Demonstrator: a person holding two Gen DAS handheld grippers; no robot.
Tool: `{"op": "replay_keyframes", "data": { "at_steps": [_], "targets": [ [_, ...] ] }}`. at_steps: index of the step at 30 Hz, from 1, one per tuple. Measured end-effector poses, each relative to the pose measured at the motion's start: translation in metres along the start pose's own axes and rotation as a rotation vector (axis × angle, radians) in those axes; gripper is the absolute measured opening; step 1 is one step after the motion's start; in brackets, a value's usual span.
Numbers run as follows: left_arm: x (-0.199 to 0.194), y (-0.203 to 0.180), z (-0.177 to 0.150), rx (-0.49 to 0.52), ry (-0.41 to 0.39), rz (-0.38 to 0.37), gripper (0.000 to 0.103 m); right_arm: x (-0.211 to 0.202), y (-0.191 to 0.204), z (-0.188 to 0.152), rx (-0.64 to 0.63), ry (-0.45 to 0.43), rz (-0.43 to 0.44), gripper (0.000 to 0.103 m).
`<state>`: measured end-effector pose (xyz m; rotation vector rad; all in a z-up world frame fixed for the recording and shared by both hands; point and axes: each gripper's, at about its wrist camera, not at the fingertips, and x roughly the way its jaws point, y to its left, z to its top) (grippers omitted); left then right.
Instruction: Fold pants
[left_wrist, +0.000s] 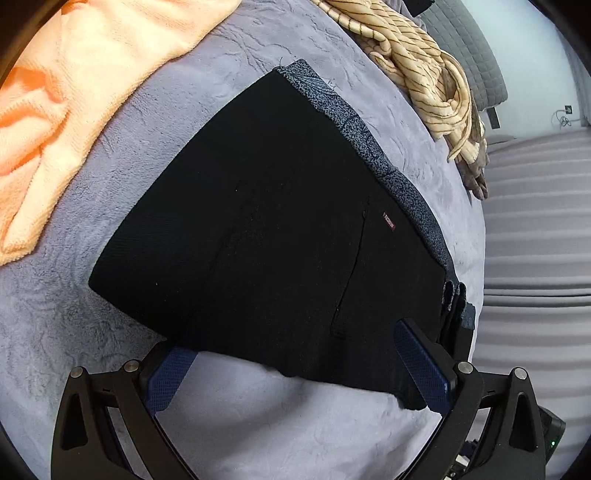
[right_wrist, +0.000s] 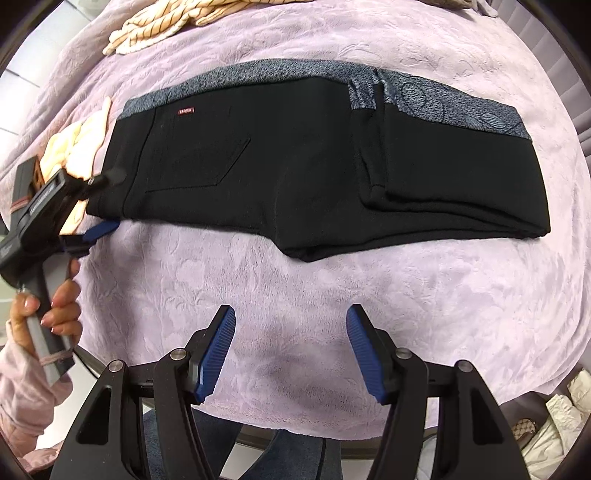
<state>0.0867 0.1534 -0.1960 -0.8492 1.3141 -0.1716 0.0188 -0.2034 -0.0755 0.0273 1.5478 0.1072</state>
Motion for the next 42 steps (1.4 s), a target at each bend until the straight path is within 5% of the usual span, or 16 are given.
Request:
{"op": "replay_keyframes", "data": {
  "at_steps": [4, 10, 13, 18, 19, 22, 26, 28, 36, 41, 42],
  "targets": [
    [0.002, -0.004, 0.004, -0.022, -0.004, 0.033, 0.103, 0.003, 0.003, 0.002, -0.010, 0.008, -0.002, 0.066],
    [-0.018, -0.055, -0.002, 0.187, -0.091, 0.035, 0.103, -0.009, 0.001, 0.009, 0.006, -0.032, 0.017, 0.067],
    [0.006, -0.041, 0.010, 0.121, -0.041, 0.083, 0.102, -0.021, -0.004, 0.022, 0.018, -0.065, 0.029, 0.067],
    [0.016, -0.027, 0.015, 0.051, -0.055, 0.205, 0.059, -0.048, -0.006, 0.059, -0.008, -0.122, 0.049, 0.067],
    [0.011, -0.038, 0.012, 0.118, -0.089, 0.255, 0.049, -0.054, -0.004, 0.069, -0.019, -0.129, 0.061, 0.067],
    [0.006, -0.082, -0.010, 0.420, -0.176, 0.444, 0.046, -0.072, 0.008, 0.106, -0.053, -0.131, 0.132, 0.067],
    [0.023, -0.125, -0.050, 0.789, -0.282, 0.652, 0.045, -0.076, 0.050, 0.160, -0.130, -0.048, 0.245, 0.077],
    [0.030, -0.129, -0.059, 0.863, -0.288, 0.691, 0.045, -0.063, 0.085, 0.185, -0.196, 0.055, 0.258, 0.077],
    [0.027, -0.127, -0.058, 0.867, -0.278, 0.676, 0.045, 0.013, 0.218, 0.214, -0.451, 0.318, 0.261, 0.077],
    [0.026, -0.130, -0.063, 0.888, -0.288, 0.693, 0.045, 0.062, 0.242, 0.210, -0.502, 0.426, 0.175, 0.076],
    [0.026, -0.131, -0.063, 0.887, -0.279, 0.697, 0.045, 0.069, 0.241, 0.210, -0.507, 0.441, 0.162, 0.053]
  ]
}}
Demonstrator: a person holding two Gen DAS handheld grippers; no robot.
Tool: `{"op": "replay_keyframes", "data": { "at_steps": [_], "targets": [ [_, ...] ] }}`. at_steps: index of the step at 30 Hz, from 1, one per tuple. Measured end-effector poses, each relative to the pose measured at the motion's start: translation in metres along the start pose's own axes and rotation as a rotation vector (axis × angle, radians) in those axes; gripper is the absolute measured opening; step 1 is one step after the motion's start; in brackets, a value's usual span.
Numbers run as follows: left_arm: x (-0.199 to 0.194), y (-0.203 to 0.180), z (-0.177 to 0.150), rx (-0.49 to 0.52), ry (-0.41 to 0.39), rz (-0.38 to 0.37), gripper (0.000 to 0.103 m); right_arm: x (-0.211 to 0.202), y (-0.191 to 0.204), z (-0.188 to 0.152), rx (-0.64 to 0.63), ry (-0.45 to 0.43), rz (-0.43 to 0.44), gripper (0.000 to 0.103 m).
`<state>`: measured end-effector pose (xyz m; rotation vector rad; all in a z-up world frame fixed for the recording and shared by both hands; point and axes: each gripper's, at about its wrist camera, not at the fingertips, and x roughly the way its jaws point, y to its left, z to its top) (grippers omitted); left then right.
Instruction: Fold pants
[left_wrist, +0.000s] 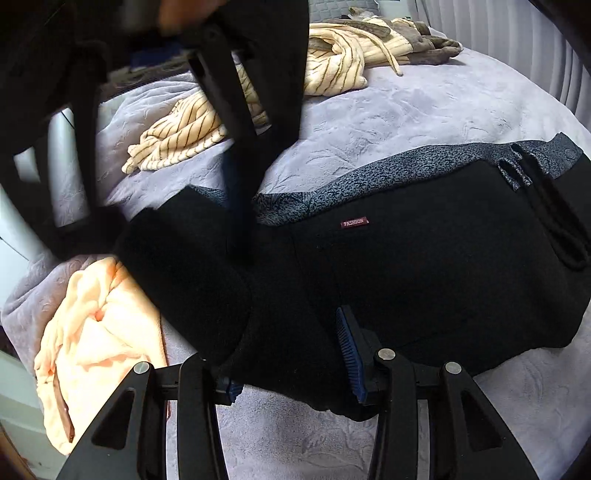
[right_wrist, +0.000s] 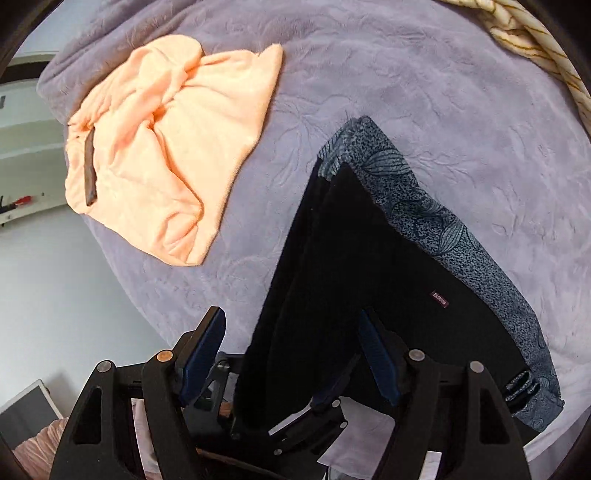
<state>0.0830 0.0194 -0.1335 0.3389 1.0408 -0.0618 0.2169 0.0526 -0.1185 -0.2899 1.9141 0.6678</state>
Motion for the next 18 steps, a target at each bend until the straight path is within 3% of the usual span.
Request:
{"op": "replay_keyframes", "data": {
  "at_steps": [1, 2, 10, 18],
  "targets": [
    [-0.005, -0.002, 0.002, 0.006, -0.011, 0.002, 0.045, 0.002, -0.003, -0.001, -0.001, 0.003, 0.005, 0.028],
    [-0.013, -0.006, 0.005, 0.017, -0.029, 0.005, 0.045, 0.000, -0.008, -0.004, 0.004, -0.011, 0.011, 0.020],
    [-0.084, -0.057, 0.054, 0.091, -0.175, 0.006, 0.045, -0.074, -0.079, -0.093, 0.099, -0.285, 0.290, 0.019],
    [-0.141, -0.168, 0.110, 0.190, -0.252, -0.057, 0.045, -0.135, -0.193, -0.223, 0.178, -0.558, 0.487, 0.019]
  ]
}}
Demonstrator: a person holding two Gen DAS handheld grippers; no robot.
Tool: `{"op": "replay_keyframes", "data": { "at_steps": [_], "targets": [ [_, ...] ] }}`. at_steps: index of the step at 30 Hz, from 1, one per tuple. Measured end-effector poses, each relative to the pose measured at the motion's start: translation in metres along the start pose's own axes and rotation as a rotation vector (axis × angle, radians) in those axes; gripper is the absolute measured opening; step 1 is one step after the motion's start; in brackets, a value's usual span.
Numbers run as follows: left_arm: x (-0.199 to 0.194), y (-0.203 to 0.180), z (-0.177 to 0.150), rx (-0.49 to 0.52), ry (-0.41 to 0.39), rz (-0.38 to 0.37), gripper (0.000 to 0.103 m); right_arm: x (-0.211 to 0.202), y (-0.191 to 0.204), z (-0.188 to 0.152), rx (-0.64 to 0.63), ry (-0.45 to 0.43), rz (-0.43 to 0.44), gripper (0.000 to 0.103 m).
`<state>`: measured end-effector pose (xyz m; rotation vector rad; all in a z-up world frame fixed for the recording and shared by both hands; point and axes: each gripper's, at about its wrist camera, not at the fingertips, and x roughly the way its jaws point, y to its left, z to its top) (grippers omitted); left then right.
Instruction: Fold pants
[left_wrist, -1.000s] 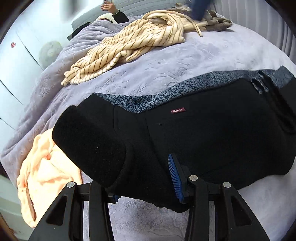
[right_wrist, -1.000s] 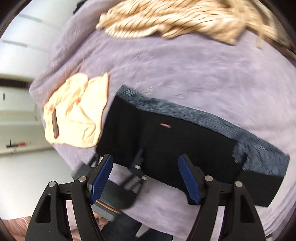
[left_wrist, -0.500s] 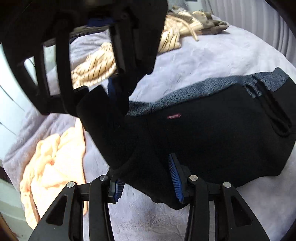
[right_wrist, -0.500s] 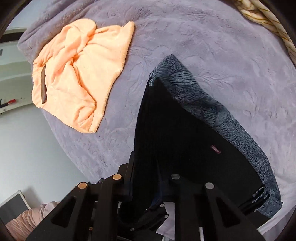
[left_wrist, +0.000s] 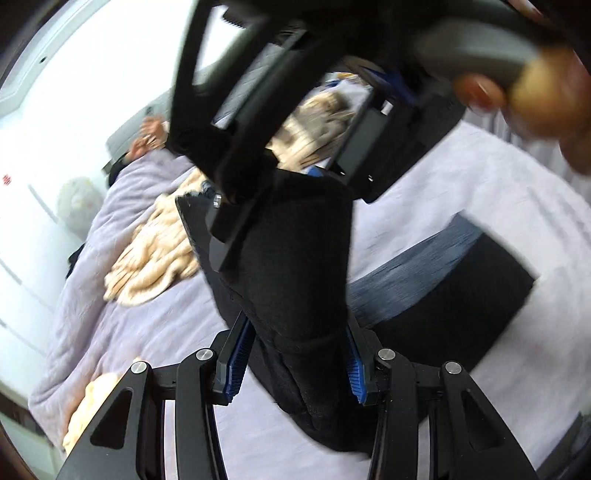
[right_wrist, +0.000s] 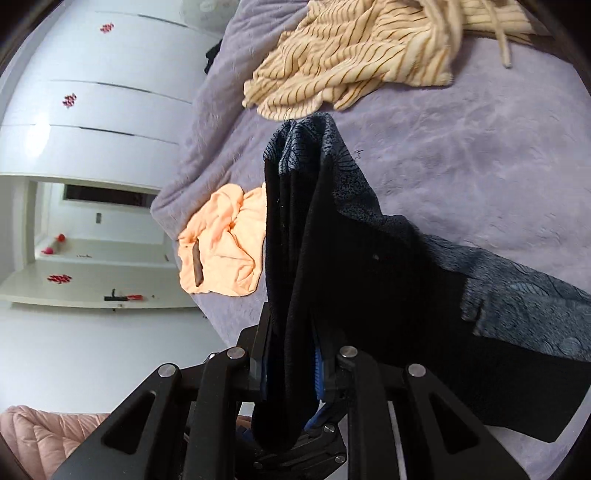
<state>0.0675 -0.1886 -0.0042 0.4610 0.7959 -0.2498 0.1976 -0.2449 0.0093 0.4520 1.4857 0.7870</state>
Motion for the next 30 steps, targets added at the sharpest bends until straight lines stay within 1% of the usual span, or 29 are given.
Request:
{"op": "replay_keyframes", "data": {
  "at_steps": [3, 6, 11, 13, 15, 17, 18, 19, 20, 21, 22, 23, 24, 25, 26, 27, 28, 30],
  "targets": [
    [0.002, -0.057, 0.023, 0.050, 0.007, -0.019, 0.045, -0.050, -0.043, -0.027, 0.018, -0.056, 0.017, 0.019],
    [0.009, -0.102, 0.036, 0.073, 0.031, -0.056, 0.045, -0.086, -0.096, -0.053, 0.082, -0.082, 0.033, 0.019],
    [0.027, -0.162, 0.039, 0.158, 0.072, -0.094, 0.045, -0.112, -0.172, -0.086, 0.167, -0.106, 0.016, 0.019],
    [0.041, -0.187, 0.035, 0.181, 0.109, -0.126, 0.045, -0.116, -0.201, -0.094, 0.201, -0.113, 0.008, 0.019],
    [0.057, -0.200, 0.027, 0.201, 0.165, -0.160, 0.045, -0.110, -0.229, -0.103, 0.241, -0.116, -0.013, 0.019],
    [0.062, -0.203, 0.023, 0.219, 0.222, -0.197, 0.045, -0.095, -0.256, -0.111, 0.262, -0.100, -0.069, 0.019],
    [0.059, -0.200, 0.020, 0.215, 0.234, -0.207, 0.047, -0.087, -0.271, -0.115, 0.294, -0.084, -0.092, 0.020],
    [0.051, -0.194, 0.017, 0.202, 0.237, -0.216, 0.052, -0.082, -0.283, -0.120, 0.325, -0.078, -0.086, 0.022],
    [0.044, -0.190, 0.017, 0.185, 0.241, -0.229, 0.057, -0.079, -0.290, -0.125, 0.350, -0.081, -0.082, 0.028],
    [0.036, -0.180, 0.014, 0.158, 0.246, -0.239, 0.068, -0.081, -0.292, -0.127, 0.352, -0.090, -0.075, 0.031],
    [0.027, -0.167, 0.011, 0.124, 0.244, -0.227, 0.073, -0.083, -0.290, -0.128, 0.347, -0.097, -0.081, 0.033],
    [0.019, -0.160, 0.007, 0.095, 0.241, -0.217, 0.074, -0.086, -0.288, -0.127, 0.337, -0.101, -0.108, 0.034],
    [0.013, -0.142, 0.005, 0.056, 0.243, -0.210, 0.074, -0.092, -0.283, -0.128, 0.323, -0.104, -0.159, 0.034],
    [0.011, -0.135, 0.001, 0.029, 0.248, -0.194, 0.075, -0.098, -0.277, -0.129, 0.310, -0.104, -0.216, 0.034],
    [0.014, -0.114, -0.001, -0.016, 0.263, -0.158, 0.075, -0.105, -0.275, -0.130, 0.299, -0.111, -0.265, 0.034],
    [0.018, -0.099, -0.004, -0.061, 0.283, -0.127, 0.075, -0.114, -0.271, -0.133, 0.292, -0.130, -0.285, 0.034],
    [0.028, -0.080, -0.008, -0.125, 0.318, -0.095, 0.075, -0.123, -0.264, -0.136, 0.289, -0.153, -0.284, 0.034],
    [0.046, -0.058, -0.016, -0.224, 0.383, -0.060, 0.074, -0.134, -0.248, -0.138, 0.262, -0.198, -0.266, 0.034]
  ]
}}
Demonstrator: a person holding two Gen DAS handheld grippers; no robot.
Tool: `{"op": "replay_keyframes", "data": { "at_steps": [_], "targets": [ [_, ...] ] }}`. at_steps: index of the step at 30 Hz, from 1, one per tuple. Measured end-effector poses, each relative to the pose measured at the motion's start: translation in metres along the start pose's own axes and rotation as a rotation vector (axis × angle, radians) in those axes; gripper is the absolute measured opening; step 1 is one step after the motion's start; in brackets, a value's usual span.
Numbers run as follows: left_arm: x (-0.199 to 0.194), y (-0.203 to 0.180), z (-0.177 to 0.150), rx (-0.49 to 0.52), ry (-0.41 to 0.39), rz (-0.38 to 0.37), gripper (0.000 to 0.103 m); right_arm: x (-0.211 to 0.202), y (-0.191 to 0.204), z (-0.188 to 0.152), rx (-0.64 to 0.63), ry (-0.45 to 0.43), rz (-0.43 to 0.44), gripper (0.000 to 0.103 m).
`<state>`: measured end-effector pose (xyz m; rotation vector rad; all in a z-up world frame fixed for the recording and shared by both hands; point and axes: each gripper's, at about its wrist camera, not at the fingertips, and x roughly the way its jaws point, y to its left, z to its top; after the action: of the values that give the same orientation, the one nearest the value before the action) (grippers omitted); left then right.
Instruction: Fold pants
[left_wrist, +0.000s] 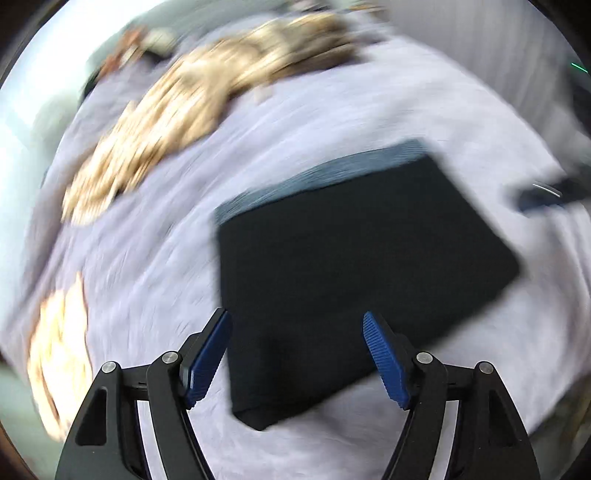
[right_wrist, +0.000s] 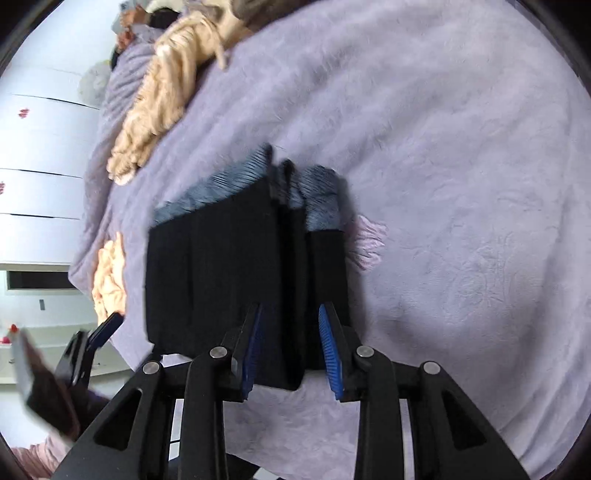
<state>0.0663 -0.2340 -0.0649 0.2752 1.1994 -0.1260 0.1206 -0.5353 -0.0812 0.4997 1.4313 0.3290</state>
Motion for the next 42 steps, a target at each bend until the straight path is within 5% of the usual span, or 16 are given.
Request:
{"op": "replay_keyframes", "data": {
  "at_steps": [3, 6, 10, 17, 22, 25, 26, 27, 35, 42],
  "targets": [
    [0.042, 0.026, -0.003, -0.126, 0.106, 0.005, 0.075, 0.002, 0.029, -0.008, -0.083, -0.015, 0.005, 0.034],
    [0.059, 0.020, -0.012, -0.144, 0.170, 0.004, 0.081, 0.032, 0.043, -0.015, -0.113, 0.044, -0.061, 0.034],
    [0.039, 0.008, -0.020, -0.115, 0.182, 0.008, 0.081, 0.066, 0.036, -0.031, -0.140, 0.096, -0.191, 0.034],
    [0.007, 0.005, -0.037, -0.118, 0.250, -0.017, 0.081, 0.068, 0.030, -0.029, -0.108, 0.070, -0.160, 0.034],
    [-0.015, 0.007, -0.042, -0.140, 0.218, -0.059, 0.081, 0.066, 0.036, -0.035, -0.122, 0.043, -0.179, 0.036],
    [-0.022, 0.010, -0.041, -0.153, 0.210, -0.052, 0.082, 0.062, 0.032, -0.036, -0.105, 0.046, -0.179, 0.043],
    [-0.024, 0.011, -0.040, -0.156, 0.205, -0.039, 0.086, 0.062, 0.032, -0.037, -0.103, 0.051, -0.192, 0.058],
    [-0.026, 0.013, -0.039, -0.163, 0.200, -0.030, 0.102, 0.065, 0.032, -0.039, -0.103, 0.074, -0.203, 0.074],
    [-0.003, 0.027, -0.040, -0.184, 0.269, -0.026, 0.103, 0.083, 0.024, -0.072, -0.118, 0.184, -0.251, 0.080],
    [-0.003, 0.026, -0.044, -0.157, 0.298, -0.022, 0.103, 0.082, 0.014, -0.097, -0.174, 0.134, -0.237, 0.080]
  ]
}}
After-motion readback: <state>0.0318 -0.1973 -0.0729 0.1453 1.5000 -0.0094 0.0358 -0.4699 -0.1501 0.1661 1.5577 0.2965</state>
